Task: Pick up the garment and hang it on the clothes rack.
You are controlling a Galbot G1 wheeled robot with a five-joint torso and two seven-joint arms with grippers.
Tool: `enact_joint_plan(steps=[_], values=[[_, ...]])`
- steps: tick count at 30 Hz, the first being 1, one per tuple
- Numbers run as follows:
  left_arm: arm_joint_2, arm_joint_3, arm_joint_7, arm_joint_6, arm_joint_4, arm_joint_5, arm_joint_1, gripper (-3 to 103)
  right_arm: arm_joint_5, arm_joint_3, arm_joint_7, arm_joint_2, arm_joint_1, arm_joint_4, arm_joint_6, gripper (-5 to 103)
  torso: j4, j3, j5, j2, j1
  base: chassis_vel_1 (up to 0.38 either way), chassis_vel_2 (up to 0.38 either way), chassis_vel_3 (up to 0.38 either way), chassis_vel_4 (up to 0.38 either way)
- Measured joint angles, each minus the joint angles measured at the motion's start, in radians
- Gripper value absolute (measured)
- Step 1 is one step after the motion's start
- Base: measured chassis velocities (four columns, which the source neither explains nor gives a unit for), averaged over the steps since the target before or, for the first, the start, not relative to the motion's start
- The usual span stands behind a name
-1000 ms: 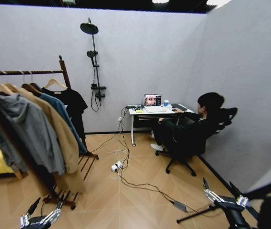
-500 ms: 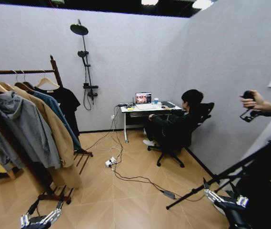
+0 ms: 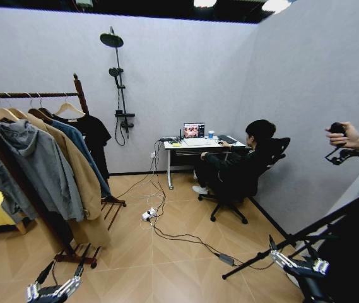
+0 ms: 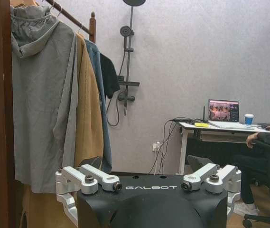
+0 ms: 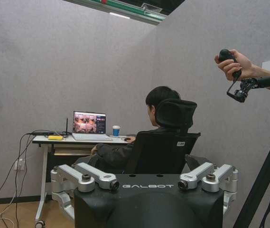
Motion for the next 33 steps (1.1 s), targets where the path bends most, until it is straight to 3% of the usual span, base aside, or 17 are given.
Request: enact_joint_plan(steps=[22,33], values=[[0.0,0.0,-0.001,0.0,0.0,0.0,0.0,100,0.0,0.0,0.0,0.0,-0.001,0.0,0.0,100,0.0002,-0.001,0.0,0.001,-0.002,0.201,-0.192,-0.181,0.191],[0.0,0.0,-0.001,0.0,0.0,0.0,0.0,100,0.0,0.0,0.0,0.0,0.0,0.0,0.0,100,0.0003,0.0,-0.0002,-0.001,0.001,-0.015,0.011,0.02,-0.016]])
